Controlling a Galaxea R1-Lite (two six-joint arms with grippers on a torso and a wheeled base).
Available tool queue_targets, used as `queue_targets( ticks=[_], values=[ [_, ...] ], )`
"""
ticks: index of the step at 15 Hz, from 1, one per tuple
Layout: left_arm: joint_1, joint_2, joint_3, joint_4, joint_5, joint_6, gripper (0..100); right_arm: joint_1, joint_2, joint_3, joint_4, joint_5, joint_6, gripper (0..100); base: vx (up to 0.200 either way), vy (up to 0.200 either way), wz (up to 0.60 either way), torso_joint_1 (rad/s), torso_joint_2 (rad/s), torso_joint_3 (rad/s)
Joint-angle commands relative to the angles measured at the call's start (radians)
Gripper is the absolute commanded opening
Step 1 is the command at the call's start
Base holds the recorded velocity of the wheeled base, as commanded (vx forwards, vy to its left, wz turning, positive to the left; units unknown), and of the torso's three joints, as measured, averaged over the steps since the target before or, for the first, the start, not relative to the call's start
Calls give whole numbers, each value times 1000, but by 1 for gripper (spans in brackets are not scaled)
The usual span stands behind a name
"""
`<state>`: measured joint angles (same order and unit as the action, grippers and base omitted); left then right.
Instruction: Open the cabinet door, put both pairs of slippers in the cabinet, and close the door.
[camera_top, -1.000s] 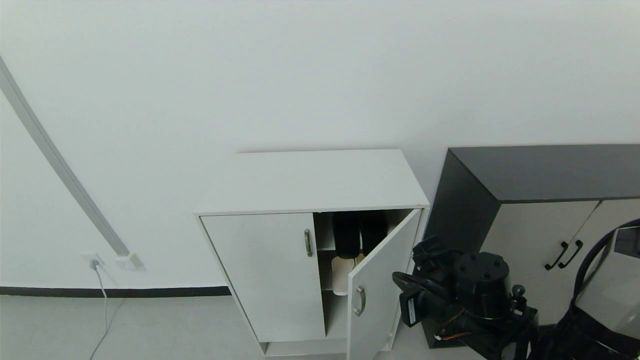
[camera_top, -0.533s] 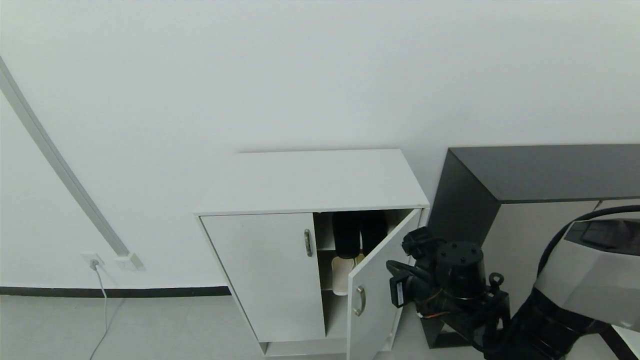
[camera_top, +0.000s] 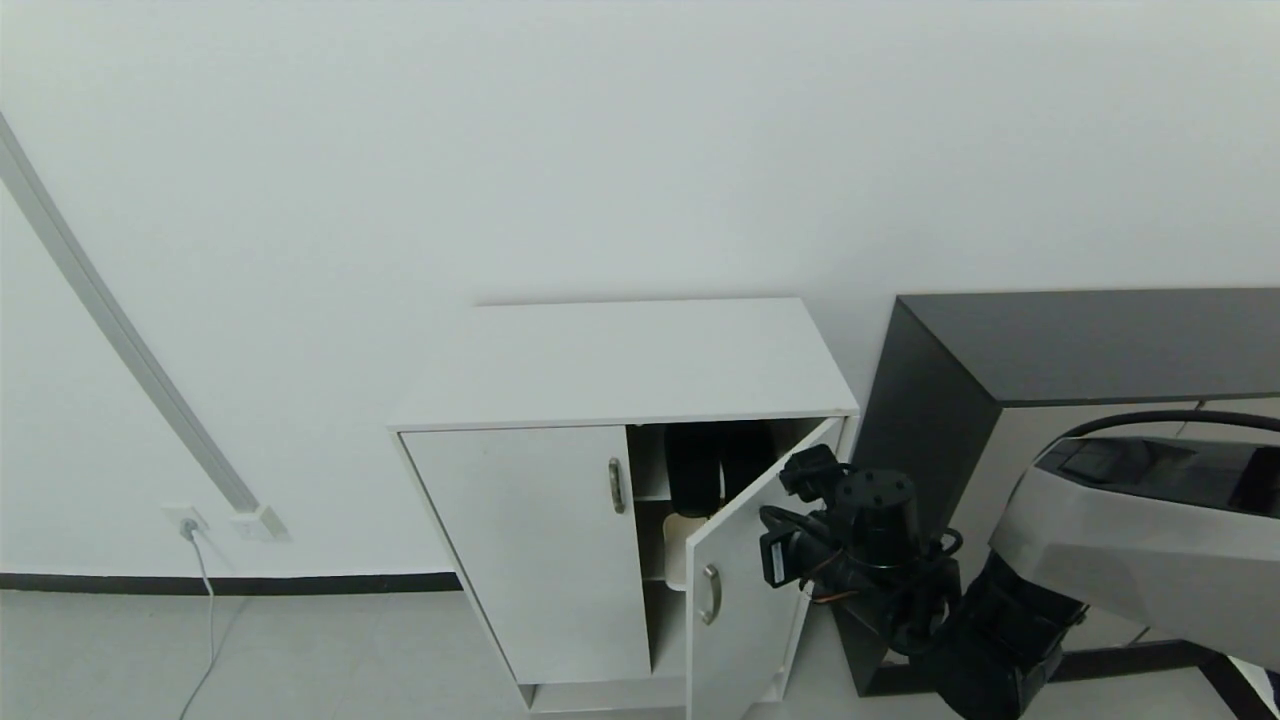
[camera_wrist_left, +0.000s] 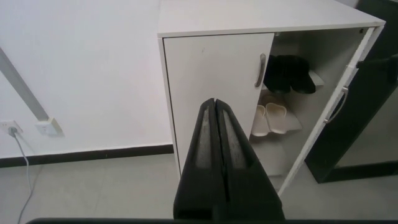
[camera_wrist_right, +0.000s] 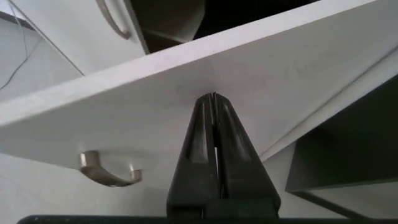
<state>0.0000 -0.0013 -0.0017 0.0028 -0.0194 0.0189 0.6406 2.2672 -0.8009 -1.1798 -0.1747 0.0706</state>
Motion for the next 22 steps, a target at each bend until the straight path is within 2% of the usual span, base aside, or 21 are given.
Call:
queue_targets(
  ticks=[1,11,22],
  values=[
    [0,1,0,0,1,1,0,-15,40,-60,29,-2,0,0,0,0,0,0,0,0],
    [0,1,0,0,1,-2,0,-61,97,-336,220,-2,0,0,0,0,0,0,0,0],
    [0,1,0,0,1,-2,0,-76,143,-477,316,-3,0,0,0,0,0,0,0,0]
  ],
)
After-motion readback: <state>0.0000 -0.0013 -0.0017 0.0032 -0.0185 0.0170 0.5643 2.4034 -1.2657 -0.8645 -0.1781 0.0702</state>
